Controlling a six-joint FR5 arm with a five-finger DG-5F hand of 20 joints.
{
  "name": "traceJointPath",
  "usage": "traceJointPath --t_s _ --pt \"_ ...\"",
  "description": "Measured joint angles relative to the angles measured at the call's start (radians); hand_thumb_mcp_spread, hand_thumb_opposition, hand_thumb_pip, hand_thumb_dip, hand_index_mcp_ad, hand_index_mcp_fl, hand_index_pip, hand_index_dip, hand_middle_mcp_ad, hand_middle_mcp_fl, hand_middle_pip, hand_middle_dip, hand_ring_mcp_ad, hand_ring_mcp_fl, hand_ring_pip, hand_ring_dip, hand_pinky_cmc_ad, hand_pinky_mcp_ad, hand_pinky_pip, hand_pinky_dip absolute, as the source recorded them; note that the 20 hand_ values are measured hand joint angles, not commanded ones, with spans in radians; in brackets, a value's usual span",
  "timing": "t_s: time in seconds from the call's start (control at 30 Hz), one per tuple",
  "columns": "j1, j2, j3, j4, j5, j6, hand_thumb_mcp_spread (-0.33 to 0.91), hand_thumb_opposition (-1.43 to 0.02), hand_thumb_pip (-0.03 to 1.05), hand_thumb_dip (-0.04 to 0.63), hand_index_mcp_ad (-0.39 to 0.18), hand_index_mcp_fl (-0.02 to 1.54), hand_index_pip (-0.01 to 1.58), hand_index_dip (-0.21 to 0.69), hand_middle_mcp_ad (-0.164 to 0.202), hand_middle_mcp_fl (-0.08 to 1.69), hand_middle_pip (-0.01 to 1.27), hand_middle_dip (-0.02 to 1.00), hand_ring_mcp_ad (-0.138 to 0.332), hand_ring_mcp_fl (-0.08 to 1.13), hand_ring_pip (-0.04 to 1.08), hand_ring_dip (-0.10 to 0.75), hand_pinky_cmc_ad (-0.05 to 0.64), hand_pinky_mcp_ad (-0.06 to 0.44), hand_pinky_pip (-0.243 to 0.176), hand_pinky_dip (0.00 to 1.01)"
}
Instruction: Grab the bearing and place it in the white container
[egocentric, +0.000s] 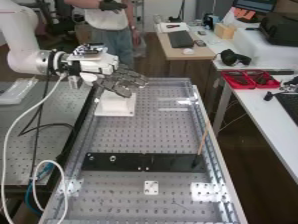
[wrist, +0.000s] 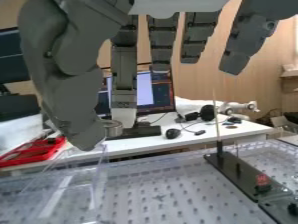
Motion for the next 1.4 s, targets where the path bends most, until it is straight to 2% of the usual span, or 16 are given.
traceJointPath --t_s 0.13,0.33,0.63,0.9,1.4 --pt "0.058 0.036 -0.052 0.012 -0.004 0.006 0.46 -0.83 0.53 0.298 -0.101 0.27 1.41 0.215 0.063 0.06 0.13 0.21 0.096 0.01 0.11 0.096 0.358 0.278 -0.026 0.18" --pt "0.143 0.052 -0.103 0.046 0.005 0.014 0.46 -0.83 0.53 0.298 -0.101 0.27 1.41 0.213 0.063 0.06 0.13 0.21 0.099 0.01 0.11 0.096 0.358 0.278 -0.026 0.18" --pt "0.224 -0.001 -0.144 0.15 0.075 0.006 0.46 -0.83 0.53 0.298 -0.101 0.27 1.41 0.213 0.066 0.06 0.13 0.2 0.101 0.01 0.11 0.096 0.361 0.276 -0.026 0.18" --pt "0.241 -0.085 -0.158 0.206 0.13 0.035 0.45 -0.83 0.53 0.298 -0.105 0.27 1.41 0.213 0.061 0.06 0.13 0.21 0.101 0.01 0.11 0.096 0.361 0.276 -0.026 0.18" --pt "0.221 -0.132 -0.142 0.18 0.115 0.093 0.45 -0.83 0.54 0.298 -0.105 0.25 1.41 0.213 0.059 0.06 0.13 0.2 0.101 0.01 0.11 0.096 0.361 0.276 -0.026 0.18"
